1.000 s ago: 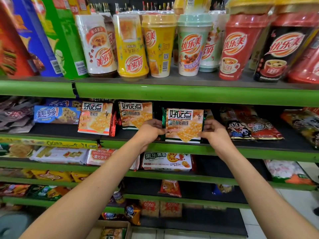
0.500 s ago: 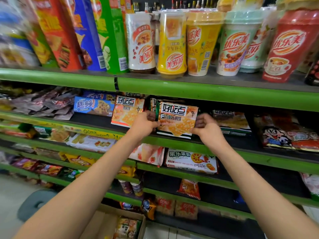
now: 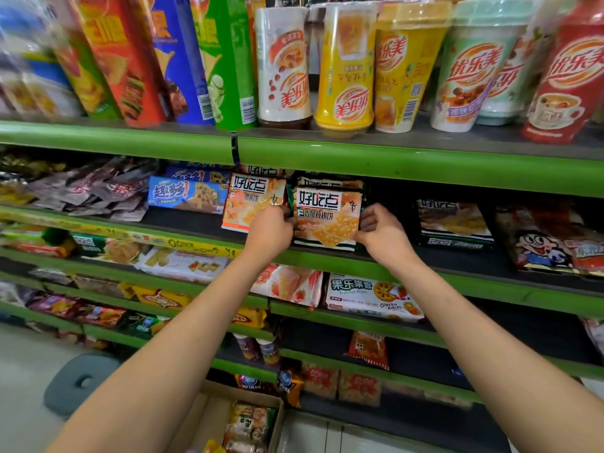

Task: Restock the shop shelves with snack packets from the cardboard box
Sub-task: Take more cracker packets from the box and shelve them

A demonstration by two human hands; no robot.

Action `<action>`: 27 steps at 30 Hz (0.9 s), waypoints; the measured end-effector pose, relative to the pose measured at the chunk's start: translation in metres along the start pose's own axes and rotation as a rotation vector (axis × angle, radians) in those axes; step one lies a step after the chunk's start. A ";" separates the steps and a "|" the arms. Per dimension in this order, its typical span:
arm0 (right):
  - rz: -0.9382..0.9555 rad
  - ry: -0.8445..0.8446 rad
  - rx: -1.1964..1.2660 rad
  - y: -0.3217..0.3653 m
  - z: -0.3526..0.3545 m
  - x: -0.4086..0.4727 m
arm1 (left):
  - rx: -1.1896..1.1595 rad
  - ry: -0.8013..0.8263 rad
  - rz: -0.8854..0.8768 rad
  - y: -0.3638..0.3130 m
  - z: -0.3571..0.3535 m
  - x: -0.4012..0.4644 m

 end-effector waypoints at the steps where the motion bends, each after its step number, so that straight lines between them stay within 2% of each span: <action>1: -0.009 0.009 -0.003 -0.002 0.000 0.000 | 0.030 -0.005 -0.018 0.000 0.001 -0.001; 7: -0.008 0.012 0.003 -0.010 0.001 0.002 | 0.165 0.054 -0.008 0.001 0.010 0.000; 13: 0.033 0.086 0.076 -0.005 0.016 -0.006 | -0.013 0.288 -0.160 -0.034 -0.007 -0.013; 16: 0.088 -0.100 0.087 -0.012 0.054 -0.007 | -0.196 0.452 -0.196 -0.059 -0.033 -0.028; 18: 0.076 -0.282 -0.049 -0.023 0.088 -0.004 | -0.246 0.512 -0.229 -0.081 -0.054 -0.037; 20: -0.026 -0.338 -0.312 -0.040 0.120 0.003 | -0.271 0.536 -0.279 -0.106 -0.076 -0.039; 24: -0.284 -0.129 -0.735 -0.076 0.158 0.010 | -0.250 0.493 -0.295 -0.155 -0.110 -0.026; 27: -0.310 -0.085 -0.766 -0.083 0.163 0.006 | -0.240 0.444 -0.179 -0.180 -0.129 -0.013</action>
Point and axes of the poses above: each hand's wrist, its own x-axis towards the middle knuckle, its own z-axis out of the back of the hand, y = z × x, the point moved 2 cm from there along x, towards the middle knuckle, and after that the axes turned 1 degree about x, right-handed, at the moved point
